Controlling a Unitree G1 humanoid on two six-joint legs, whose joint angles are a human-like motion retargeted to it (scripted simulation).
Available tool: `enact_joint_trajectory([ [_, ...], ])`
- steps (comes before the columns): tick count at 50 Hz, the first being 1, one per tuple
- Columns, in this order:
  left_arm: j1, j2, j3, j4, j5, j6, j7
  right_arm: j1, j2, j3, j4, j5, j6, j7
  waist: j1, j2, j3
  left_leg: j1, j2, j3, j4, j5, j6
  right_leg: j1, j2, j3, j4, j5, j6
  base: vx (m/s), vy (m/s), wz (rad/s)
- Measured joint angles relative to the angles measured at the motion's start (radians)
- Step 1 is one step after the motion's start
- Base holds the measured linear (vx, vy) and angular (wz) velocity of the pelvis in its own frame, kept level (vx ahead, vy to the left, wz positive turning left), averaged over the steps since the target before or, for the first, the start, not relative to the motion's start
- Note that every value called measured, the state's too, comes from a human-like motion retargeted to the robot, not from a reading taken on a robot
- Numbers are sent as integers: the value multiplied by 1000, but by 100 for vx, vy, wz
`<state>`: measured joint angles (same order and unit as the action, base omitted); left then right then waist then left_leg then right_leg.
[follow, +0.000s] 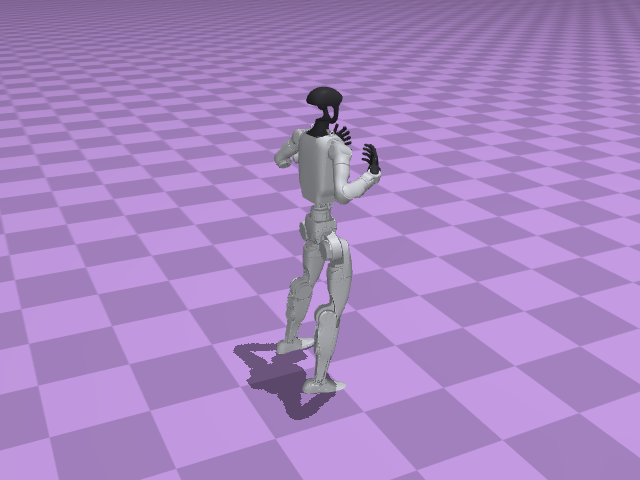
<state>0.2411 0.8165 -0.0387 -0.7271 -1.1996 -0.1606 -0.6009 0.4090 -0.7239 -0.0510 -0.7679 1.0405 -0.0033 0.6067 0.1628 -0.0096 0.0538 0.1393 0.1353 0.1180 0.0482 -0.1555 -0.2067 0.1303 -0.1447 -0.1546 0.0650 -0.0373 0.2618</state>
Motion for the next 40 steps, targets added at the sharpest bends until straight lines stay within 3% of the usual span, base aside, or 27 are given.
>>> enact_joint_trajectory([
  [5,-14,-42,-5,-20,-86,-30,-1,0,32,30,-32,108,-20,-3,-6,10,-27,-5,7,5,2,0,-6,-6,8,5,-3,5,0,0,0,0],
  [10,-5,-56,-51,20,-8,5,5,-26,15,50,1,-37,-16,-18,-25,19,-3,9,2,10,-1,-4,1,4,2,9,-3,1,0,0,0,0],
  [16,8,-97,-84,3,-158,13,-62,-26,48,61,-7,83,-10,21,-39,28,-22,5,6,15,2,-7,-1,-2,7,14,-4,4,0,0,0,0],
  [23,2,-52,31,15,133,-26,82,-50,19,2,23,-120,-41,-68,-55,25,3,18,3,17,-1,-10,4,8,3,15,-1,-5,0,0,0,0],
  [26,1,-75,67,-16,67,-50,99,-70,51,-10,-1,-25,-57,-92,-63,21,-1,21,3,16,-2,-11,5,11,3,14,-1,-6,0,0,0,0],
  [31,-52,-122,88,-96,-131,-43,-8,-117,101,-35,-80,171,-29,-24,-65,19,-21,19,5,14,0,-15,6,11,5,13,-3,-6,0,0,0,0],
  [40,-119,-128,-28,-73,-53,-24,40,-221,104,91,-108,147,-25,-51,-76,12,-17,28,4,13,-4,-20,11,19,4,10,-2,-13,0,0,0,0],
])
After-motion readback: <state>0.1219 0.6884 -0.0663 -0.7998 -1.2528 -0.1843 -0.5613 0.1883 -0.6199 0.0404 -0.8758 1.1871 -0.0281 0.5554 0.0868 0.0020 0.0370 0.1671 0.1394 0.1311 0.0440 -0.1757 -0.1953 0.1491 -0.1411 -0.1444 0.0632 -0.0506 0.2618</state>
